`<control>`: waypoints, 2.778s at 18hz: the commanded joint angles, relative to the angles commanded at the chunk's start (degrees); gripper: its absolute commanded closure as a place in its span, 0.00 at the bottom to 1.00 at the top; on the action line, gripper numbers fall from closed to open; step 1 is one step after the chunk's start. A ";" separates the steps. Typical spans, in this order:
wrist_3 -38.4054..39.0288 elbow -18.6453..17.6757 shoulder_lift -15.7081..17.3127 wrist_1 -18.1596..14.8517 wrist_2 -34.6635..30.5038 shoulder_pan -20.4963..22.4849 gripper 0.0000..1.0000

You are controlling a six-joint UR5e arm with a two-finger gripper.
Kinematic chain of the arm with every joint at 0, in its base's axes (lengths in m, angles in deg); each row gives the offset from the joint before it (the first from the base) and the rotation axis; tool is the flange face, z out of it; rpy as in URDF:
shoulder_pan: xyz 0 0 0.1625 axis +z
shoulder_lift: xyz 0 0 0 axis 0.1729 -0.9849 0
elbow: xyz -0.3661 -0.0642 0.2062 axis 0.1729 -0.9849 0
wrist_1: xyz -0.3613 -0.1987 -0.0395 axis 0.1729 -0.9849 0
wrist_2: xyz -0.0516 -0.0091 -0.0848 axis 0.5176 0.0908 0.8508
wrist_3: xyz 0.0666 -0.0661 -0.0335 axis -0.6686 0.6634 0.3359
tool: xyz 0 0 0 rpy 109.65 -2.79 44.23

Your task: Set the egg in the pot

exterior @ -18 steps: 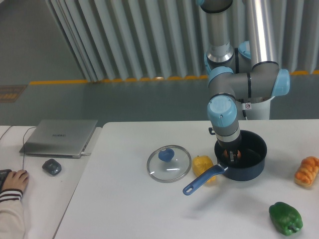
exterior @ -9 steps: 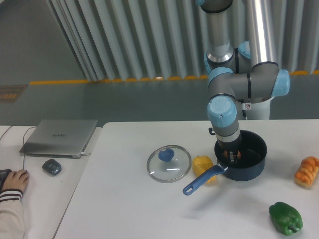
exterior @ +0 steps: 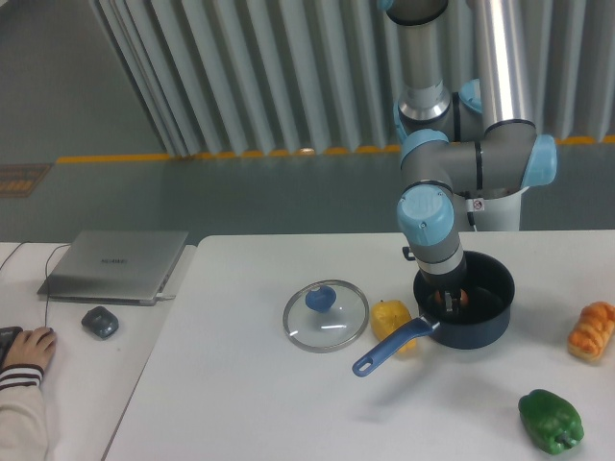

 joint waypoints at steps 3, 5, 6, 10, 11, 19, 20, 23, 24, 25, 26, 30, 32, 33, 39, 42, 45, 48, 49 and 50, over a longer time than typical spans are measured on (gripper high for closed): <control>0.00 -0.09 -0.09 0.00 -0.09 0.00 0.71; 0.09 -0.18 -0.44 0.00 -0.09 -0.09 0.71; 0.00 -0.09 -0.44 0.00 -0.09 -0.35 0.71; 0.09 -0.09 -0.44 0.00 -0.09 -0.53 0.71; 0.09 -0.09 -0.44 0.00 -0.09 -0.53 0.71; 0.00 -0.35 -0.53 0.09 -0.18 -0.53 0.71; 0.09 -0.44 -0.53 0.09 -0.18 -0.53 0.71; 0.00 -0.44 -0.53 0.09 -0.18 -0.53 0.70; -0.09 -0.35 -0.53 0.09 -0.18 -0.53 0.67; -0.09 -0.35 -0.53 0.09 -0.18 -0.53 0.66; -0.09 -0.35 -0.53 0.09 -0.18 -0.53 0.66; -0.09 -0.35 -0.61 0.00 -0.18 -0.53 0.66; -0.09 -0.35 -0.62 0.09 -0.18 -0.53 0.66; -0.09 -0.35 -0.62 0.09 -0.18 -0.53 0.65; -0.09 -0.35 -0.70 0.09 -1.32 -0.62 0.58; -0.09 -0.26 -0.70 0.09 -1.32 -0.62 0.52; -0.09 -0.26 -0.79 0.09 -1.32 -0.70 0.51; -0.09 -0.18 -0.79 0.09 -1.32 -0.62 0.42; -0.09 0.00 -0.79 0.00 -1.32 -0.70 0.32; -0.09 0.09 -0.70 0.00 -1.32 -0.70 0.29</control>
